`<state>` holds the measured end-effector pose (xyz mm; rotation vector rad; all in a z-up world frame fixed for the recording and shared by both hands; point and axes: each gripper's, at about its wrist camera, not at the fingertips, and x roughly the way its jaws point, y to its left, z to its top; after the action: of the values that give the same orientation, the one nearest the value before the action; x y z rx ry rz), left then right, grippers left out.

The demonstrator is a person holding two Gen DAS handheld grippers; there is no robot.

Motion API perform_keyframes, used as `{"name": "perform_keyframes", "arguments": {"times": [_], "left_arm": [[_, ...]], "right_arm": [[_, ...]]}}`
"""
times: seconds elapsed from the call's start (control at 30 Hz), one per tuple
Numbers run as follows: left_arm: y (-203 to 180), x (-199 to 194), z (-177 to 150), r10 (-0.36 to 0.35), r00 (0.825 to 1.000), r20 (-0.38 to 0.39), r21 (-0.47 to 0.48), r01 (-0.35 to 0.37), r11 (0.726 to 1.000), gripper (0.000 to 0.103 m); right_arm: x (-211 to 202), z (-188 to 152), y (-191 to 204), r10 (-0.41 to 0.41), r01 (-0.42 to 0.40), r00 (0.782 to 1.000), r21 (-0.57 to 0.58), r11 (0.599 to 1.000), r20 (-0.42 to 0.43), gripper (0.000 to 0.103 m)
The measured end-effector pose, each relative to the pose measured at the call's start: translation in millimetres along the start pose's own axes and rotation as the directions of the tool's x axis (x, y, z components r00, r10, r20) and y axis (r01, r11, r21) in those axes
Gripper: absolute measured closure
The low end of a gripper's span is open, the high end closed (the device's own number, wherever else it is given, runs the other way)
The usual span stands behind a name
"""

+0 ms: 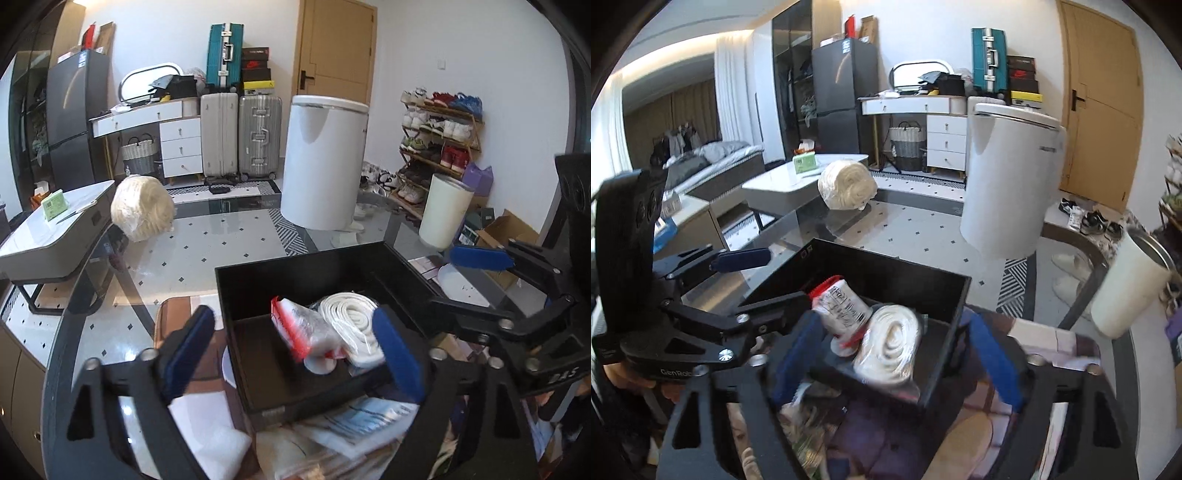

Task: Organize soft objects
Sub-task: 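Carry both items into the black box and open both grippers, then withdraw both grippers from the box back over the table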

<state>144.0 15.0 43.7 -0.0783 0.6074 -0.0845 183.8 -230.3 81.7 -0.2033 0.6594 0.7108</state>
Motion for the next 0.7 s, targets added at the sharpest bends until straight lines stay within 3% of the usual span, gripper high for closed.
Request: {"name": "perform_keyframes", "arguments": {"times": [0.07,0.1,0.4,0.7], "left_arm": [[0.1,-7.3,-3.3,-0.006,1.000,0.004,-0.017,0.006,1.000,0.000],[0.2,-11.1,-4.9,-0.004,1.000,0.009,-0.023,0.004,1.000,0.000],[2.6,-45.3,-23.8,0.044,0.998,0.053,-0.035,-0.042,0.999,0.000],[8.1,-63.8,-46.6,0.044,0.998,0.052,-0.069,-0.040,0.997,0.000]], "right_arm": [[-9.2,-4.7,-0.4,0.008,-0.008,1.000,0.014,1.000,0.006,0.007],[-13.8,-6.9,-0.7,0.004,-0.004,1.000,0.022,1.000,0.010,0.001],[-49.4,-33.5,-10.7,-0.005,0.001,0.999,0.107,0.994,0.037,0.001],[-61.1,-56.4,-2.3,-0.003,0.004,1.000,0.089,0.996,-0.001,0.001]]}}
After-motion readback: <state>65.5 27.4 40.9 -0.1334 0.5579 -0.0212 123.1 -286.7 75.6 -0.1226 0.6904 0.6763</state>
